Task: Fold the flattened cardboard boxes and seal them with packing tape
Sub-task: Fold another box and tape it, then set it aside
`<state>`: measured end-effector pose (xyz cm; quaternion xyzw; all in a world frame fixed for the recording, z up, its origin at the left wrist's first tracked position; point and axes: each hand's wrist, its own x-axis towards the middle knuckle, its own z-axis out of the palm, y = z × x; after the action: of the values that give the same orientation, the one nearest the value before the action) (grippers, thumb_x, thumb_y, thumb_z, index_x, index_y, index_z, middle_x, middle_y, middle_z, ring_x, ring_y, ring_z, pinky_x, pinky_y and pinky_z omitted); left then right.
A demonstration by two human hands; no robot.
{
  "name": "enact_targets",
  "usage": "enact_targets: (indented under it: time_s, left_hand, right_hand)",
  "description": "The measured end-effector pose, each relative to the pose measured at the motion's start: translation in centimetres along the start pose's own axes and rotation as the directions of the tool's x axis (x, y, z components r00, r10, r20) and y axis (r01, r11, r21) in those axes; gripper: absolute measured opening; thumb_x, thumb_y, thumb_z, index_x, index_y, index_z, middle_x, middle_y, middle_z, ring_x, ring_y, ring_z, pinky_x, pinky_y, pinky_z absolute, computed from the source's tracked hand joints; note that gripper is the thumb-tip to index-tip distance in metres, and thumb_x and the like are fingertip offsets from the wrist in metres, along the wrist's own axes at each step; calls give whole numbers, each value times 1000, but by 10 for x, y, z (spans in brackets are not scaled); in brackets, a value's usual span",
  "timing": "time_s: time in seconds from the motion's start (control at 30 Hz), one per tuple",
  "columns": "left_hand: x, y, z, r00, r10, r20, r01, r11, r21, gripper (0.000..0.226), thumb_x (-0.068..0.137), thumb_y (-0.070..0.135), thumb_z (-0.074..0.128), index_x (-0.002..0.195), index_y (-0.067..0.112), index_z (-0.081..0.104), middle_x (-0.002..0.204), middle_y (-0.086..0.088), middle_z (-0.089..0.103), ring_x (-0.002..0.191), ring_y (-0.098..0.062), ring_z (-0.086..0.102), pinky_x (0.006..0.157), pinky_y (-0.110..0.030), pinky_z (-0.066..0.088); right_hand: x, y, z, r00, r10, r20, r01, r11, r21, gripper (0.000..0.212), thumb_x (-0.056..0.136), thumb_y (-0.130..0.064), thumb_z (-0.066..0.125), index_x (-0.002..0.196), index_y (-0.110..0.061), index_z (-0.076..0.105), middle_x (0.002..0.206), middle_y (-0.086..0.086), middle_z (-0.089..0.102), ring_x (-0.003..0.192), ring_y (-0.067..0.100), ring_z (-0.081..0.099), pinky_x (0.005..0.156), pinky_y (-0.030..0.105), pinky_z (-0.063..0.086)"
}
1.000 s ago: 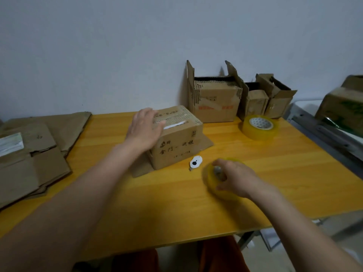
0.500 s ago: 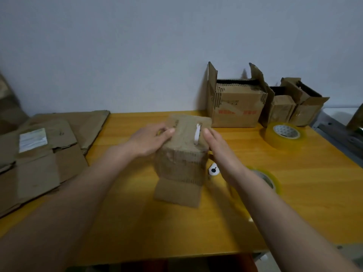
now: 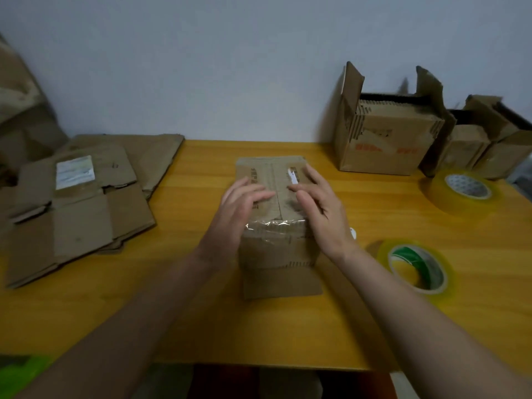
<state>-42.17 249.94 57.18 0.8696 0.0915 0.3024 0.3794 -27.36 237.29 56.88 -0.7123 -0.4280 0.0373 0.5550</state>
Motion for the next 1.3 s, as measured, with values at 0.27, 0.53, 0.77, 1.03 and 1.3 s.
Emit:
enact_targets:
  time_s: [0.27,0.53,0.77,1.03,1.3]
  left_hand:
    - [-1,-16,1,997,73,-22,-72,994,76,46,99,44,18,128,27,48,133,11,48,134,-9,33,113,-21,20]
    - [-13,-13,6,994,102,-51,-94,987,128,70,96,63,19,131,11,50,133,7,43,133,-5,31,111,-17,21]
    - [-22,-14,0,989,146,-36,-142,985,93,50,100,29,20,131,8,53,138,-1,50,139,-13,33,117,-28,20]
    - [-30,-18,-6,986,159,-57,-156,987,48,42,101,24,26,134,14,50,141,-1,51,143,-13,30,118,-32,24]
    - [-27,-24,-14,981,194,-7,-191,975,115,35,102,18,35,130,10,54,139,0,52,142,-11,32,117,-30,27]
  right_hand:
    - [6,15,-22,956,-119,269,170,969,-177,64,72,-63,63,129,-35,55,154,-10,29,146,6,11,115,30,14]
    - [11,-30,-31,871,82,485,276,734,-620,108,52,-96,26,147,-44,24,161,-6,8,148,17,-6,119,52,2]
    - [12,-35,-18,884,67,463,358,541,-761,96,67,-88,5,150,-40,-2,162,0,1,148,24,-4,119,51,2]
    - [6,-57,-9,881,116,459,353,483,-801,105,62,-88,11,151,-34,-6,161,0,-5,148,23,-11,119,49,-3]
    - [4,-51,2,870,67,488,421,413,-808,101,69,-83,-4,153,-29,10,161,5,10,148,26,2,119,42,1]
